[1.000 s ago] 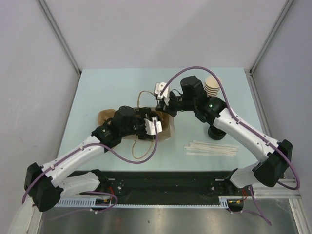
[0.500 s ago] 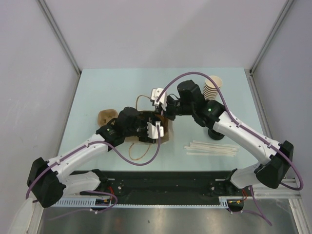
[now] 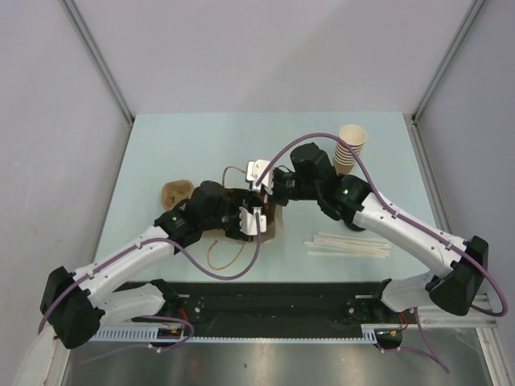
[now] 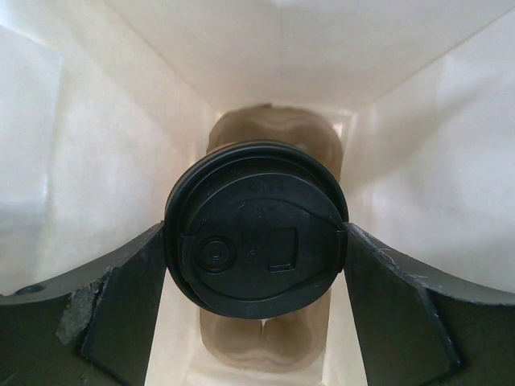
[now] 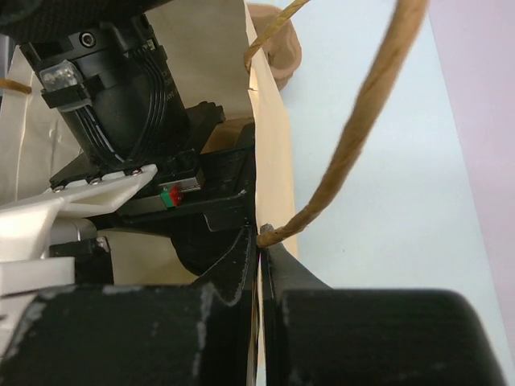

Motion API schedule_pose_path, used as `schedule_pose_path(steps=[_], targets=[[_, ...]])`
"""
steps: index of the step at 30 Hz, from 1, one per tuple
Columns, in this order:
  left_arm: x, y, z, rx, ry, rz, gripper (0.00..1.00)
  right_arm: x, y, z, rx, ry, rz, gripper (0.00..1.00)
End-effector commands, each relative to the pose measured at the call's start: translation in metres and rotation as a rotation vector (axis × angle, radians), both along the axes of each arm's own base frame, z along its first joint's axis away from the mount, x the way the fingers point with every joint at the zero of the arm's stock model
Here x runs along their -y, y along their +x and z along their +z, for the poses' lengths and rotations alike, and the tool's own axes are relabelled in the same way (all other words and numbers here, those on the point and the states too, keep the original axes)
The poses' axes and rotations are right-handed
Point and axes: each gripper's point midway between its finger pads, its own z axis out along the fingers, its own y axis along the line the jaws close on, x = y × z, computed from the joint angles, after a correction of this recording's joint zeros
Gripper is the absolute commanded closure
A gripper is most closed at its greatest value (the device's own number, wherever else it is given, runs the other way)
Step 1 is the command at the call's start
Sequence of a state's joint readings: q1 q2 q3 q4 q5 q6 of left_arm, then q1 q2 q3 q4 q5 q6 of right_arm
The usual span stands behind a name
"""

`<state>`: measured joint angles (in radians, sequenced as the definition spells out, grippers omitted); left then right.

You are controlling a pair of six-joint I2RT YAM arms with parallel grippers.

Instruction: Pack the takeout coffee

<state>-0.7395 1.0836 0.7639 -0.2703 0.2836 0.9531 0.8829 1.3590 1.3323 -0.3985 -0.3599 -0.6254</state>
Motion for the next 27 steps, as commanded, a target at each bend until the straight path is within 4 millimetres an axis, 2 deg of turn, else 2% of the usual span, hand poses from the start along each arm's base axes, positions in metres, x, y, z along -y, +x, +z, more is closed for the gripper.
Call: schedule_pose_path(steps=[1,3,9,14,18,27], targets=[[0.004,-0.004,0.038,0.104,-0.054,-0.057,0.6,-0.005,-0.011,0.029,0.089,0.082,0.082,1.0],[0.003,-0.003,0.047,0.124,-0.054,-0.059,0.6,-0.004,-0.011,0.03,0.098,0.084,0.092,1.0],[-0.003,-0.002,0.049,0.167,-0.005,-0.071,0.6,-0.002,-0.016,0.029,0.101,0.083,0.144,1.0],[0.001,0.001,0.033,0.14,0.03,-0.088,0.6,-0.004,-0.021,0.031,0.105,0.093,0.19,1.0],[0.004,-0.002,0.012,0.089,0.061,-0.105,0.6,-0.007,-0.022,0.031,0.107,0.102,0.208,1.0],[0.002,0.001,-0.025,0.052,0.119,-0.082,0.61,-0.007,-0.013,0.03,0.163,0.077,0.176,1.0]])
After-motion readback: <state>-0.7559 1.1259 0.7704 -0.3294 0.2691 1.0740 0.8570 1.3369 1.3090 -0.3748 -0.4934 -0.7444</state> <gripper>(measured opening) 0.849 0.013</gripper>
